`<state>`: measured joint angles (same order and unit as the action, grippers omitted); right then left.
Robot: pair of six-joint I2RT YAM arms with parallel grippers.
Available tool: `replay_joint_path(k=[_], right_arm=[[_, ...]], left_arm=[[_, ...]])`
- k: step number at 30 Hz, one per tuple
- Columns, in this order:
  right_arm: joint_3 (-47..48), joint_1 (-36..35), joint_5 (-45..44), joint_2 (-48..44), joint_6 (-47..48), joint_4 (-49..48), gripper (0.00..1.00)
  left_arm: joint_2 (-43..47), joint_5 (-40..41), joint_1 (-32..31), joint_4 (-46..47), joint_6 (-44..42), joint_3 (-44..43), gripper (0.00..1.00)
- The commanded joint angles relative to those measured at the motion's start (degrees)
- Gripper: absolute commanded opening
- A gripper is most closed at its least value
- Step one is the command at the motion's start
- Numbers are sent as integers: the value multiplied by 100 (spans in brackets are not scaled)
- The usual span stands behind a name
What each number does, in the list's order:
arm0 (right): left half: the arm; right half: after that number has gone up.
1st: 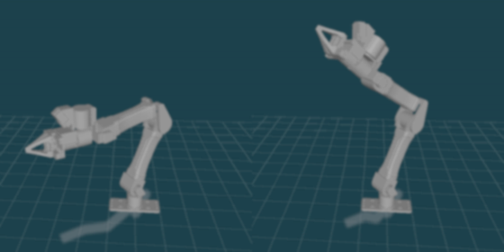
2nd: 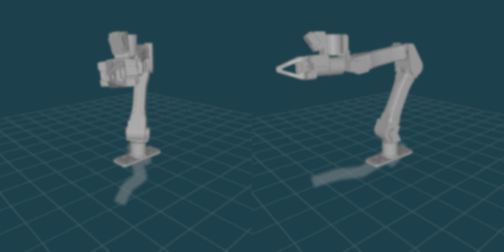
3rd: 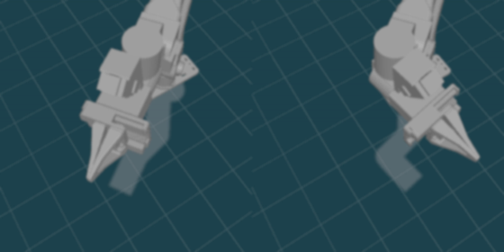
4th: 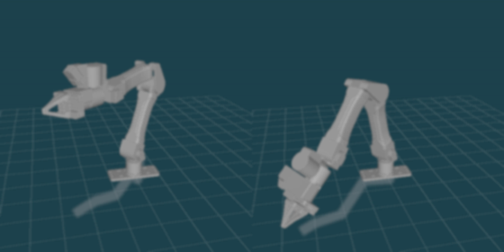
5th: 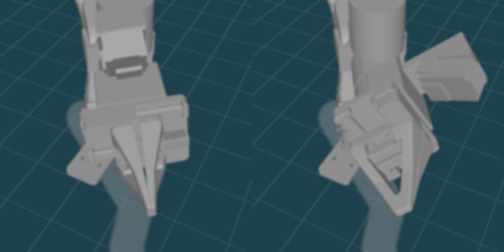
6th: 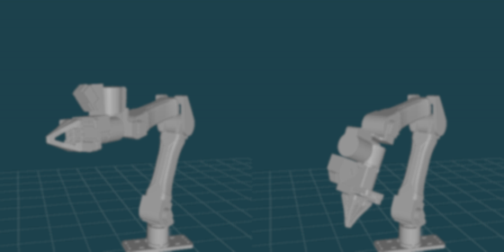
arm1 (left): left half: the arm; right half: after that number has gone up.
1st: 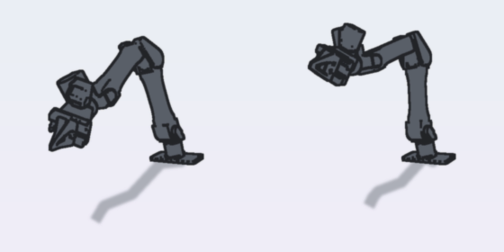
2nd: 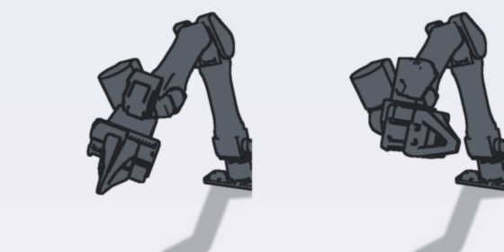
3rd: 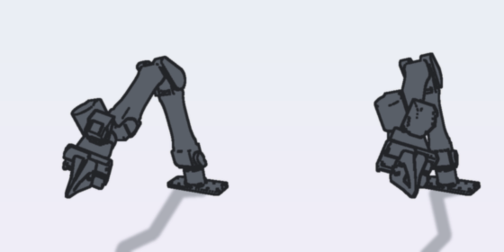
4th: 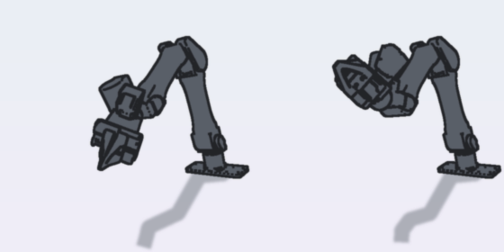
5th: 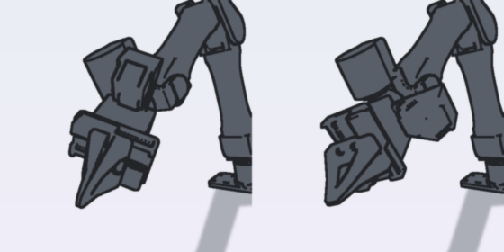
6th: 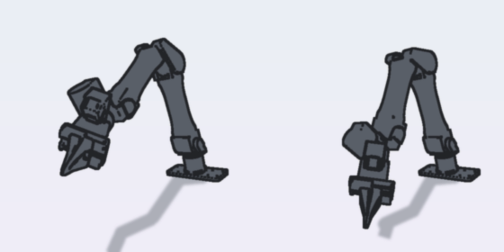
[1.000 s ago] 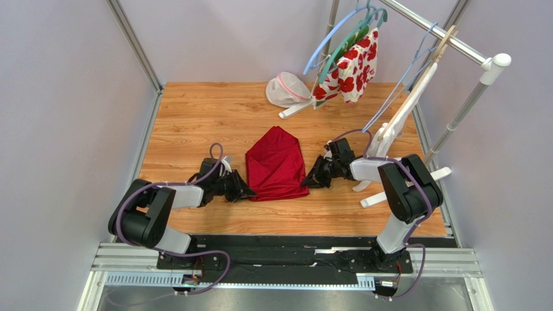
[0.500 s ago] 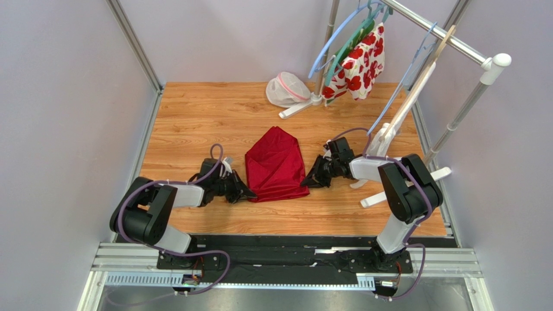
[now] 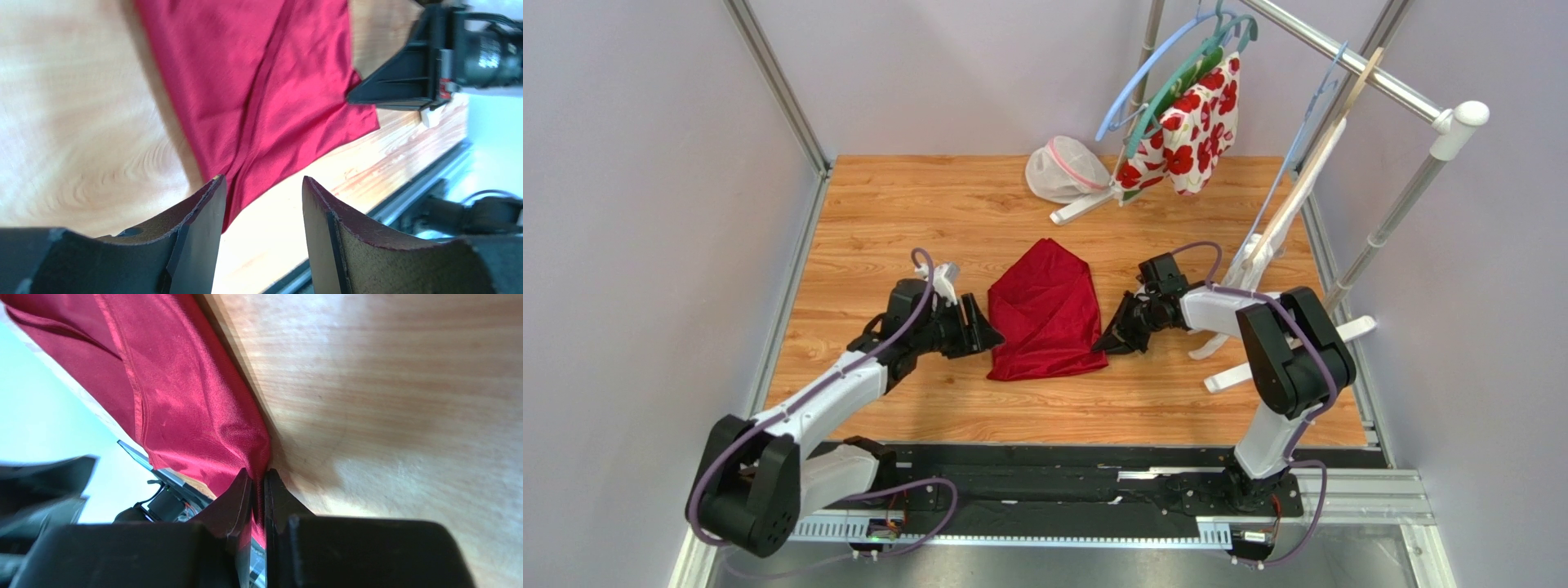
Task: Fold the napkin, place the utensils inside, and roll it up
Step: Roll the napkin with the utensil
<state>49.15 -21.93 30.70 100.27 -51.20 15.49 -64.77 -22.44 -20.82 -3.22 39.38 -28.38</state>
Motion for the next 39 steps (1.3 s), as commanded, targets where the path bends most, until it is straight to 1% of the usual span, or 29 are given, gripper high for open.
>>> replay_joint_path(k=[1, 2, 3, 4, 5, 6, 8, 11, 14, 15, 16, 18, 20, 21, 25, 30, 32, 33, 39], right_arm=[[112, 31, -478, 265, 14, 1263, 0], [174, 40, -442, 274, 22, 1342, 0], [227, 40, -407, 335, 48, 1421, 0], [401, 40, -311, 388, 162, 1674, 0], [481, 49, -232, 466, 206, 1799, 0], [534, 75, -153, 589, 242, 2000, 0], [709, 145, 85, 730, 295, 2186, 0], [938, 216, 174, 906, 374, 2564, 0], [1105, 268, 208, 1003, 435, 2881, 0], [1123, 303, 243, 1030, 453, 2977, 0], [1132, 321, 374, 1082, 436, 2995, 0], [1176, 383, 419, 1117, 418, 3074, 0], [1211, 418, 428, 1135, 435, 3118, 0], [1220, 427, 454, 1153, 427, 3145, 0], [1238, 497, 560, 1197, 383, 3171, 0], [1308, 532, 604, 1232, 418, 3250, 0], [1334, 532, 639, 1249, 418, 3250, 0], [1334, 541, 657, 1258, 409, 3250, 0], [1317, 576, 701, 1267, 383, 3250, 0]], left_arm=[[403, 854, -466, -356, -1063, -309, 58], [430, 933, -615, -224, -1116, -291, 58], [448, 1056, -991, 38, -1212, -265, 58], [431, 1423, -1238, 154, -1457, -273, 58], [404, 1583, -1458, 277, -1607, -282, 58], [361, 1706, -1852, 566, -1748, -317, 58], [202, 1918, -2162, 857, -2143, -343, 58], [-35, 1918, -2610, 1725, -2697, -326, 58], [-351, 1910, -3015, 2376, -3251, -282, 58], [-465, 1875, -3103, 2510, -3365, -299, 58], [-744, 1822, -3295, 2650, -3566, -317, 58], [-1219, 1717, -3454, 2853, -3804, -474, 58], [-1484, 1804, -3753, 3080, -3937, -572, 58], [-1703, 1900, -3841, 3178, -4129, -607, 58], [-2153, 1883, -4000, 3425, -4175, -800, 59], [-2601, 2234, -4149, 3601, -4341, -932, 61], [-2716, 2235, -4193, 3627, -4394, -994, 61], [-2803, 2418, -4237, 3636, -4429, -1003, 61], [-2979, 2770, -4360, 3601, -4491, -1011, 60]])
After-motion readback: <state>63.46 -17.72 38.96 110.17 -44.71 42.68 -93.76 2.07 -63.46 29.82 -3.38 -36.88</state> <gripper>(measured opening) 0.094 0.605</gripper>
